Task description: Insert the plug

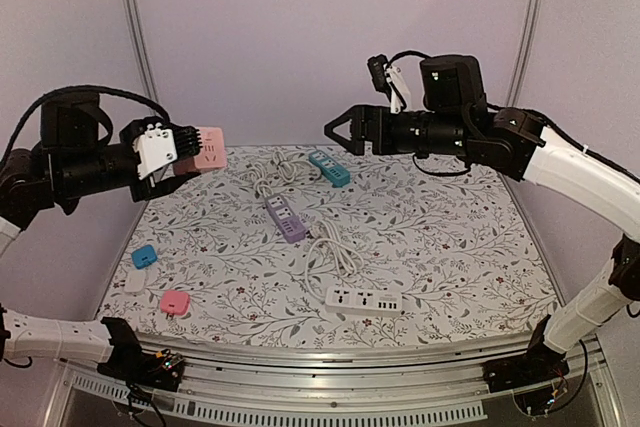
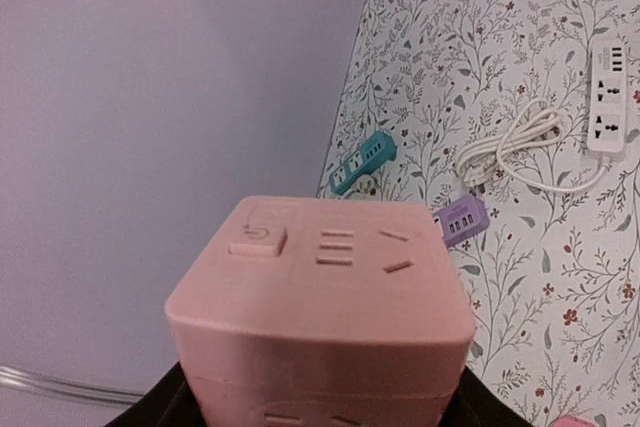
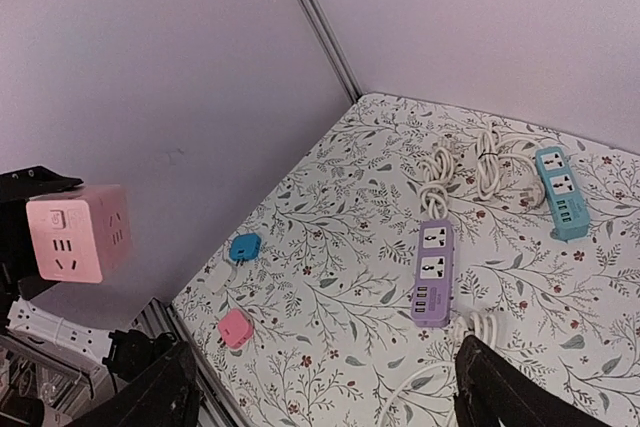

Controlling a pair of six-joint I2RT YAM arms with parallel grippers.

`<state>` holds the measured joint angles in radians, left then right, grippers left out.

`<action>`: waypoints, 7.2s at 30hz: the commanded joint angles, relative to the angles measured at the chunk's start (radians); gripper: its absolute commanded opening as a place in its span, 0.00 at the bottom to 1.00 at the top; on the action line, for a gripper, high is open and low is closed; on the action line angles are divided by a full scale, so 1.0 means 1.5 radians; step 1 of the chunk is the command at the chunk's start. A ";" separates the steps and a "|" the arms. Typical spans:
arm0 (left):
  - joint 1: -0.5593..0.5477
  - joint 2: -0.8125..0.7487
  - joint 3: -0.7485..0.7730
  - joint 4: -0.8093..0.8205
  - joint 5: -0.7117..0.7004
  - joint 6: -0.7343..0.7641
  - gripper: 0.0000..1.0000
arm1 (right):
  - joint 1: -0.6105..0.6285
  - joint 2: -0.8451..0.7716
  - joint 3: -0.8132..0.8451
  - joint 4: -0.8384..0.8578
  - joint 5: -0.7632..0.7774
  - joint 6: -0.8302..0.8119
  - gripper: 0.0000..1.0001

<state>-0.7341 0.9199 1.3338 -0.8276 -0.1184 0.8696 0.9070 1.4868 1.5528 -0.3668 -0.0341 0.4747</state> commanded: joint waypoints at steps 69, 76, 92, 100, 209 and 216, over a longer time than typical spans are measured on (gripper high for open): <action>-0.223 -0.098 -0.320 0.252 0.000 -0.207 0.99 | -0.005 0.054 0.128 -0.476 -0.388 -0.473 0.00; -0.198 -0.137 -0.396 0.287 -0.031 -0.256 1.00 | -0.004 0.125 0.136 -0.488 -0.078 -0.129 0.00; -0.190 -0.179 -0.489 0.315 -0.032 -0.303 1.00 | 0.085 0.073 -0.097 -0.323 0.078 0.321 0.00; -0.189 -0.185 -0.506 0.323 -0.021 -0.302 0.99 | 0.050 0.094 -0.056 -0.326 -0.009 0.074 0.00; -0.346 0.007 -0.417 0.737 -0.117 -0.013 0.00 | 0.242 0.020 -0.078 0.060 0.207 -0.047 0.99; -0.345 0.008 -0.421 0.737 -0.111 -0.010 0.00 | 0.229 0.027 -0.071 0.059 0.143 -0.050 0.52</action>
<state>-1.2457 0.9394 0.7101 0.2230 -0.2829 0.8467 1.2736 1.5143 1.4166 -0.2398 0.1947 0.3897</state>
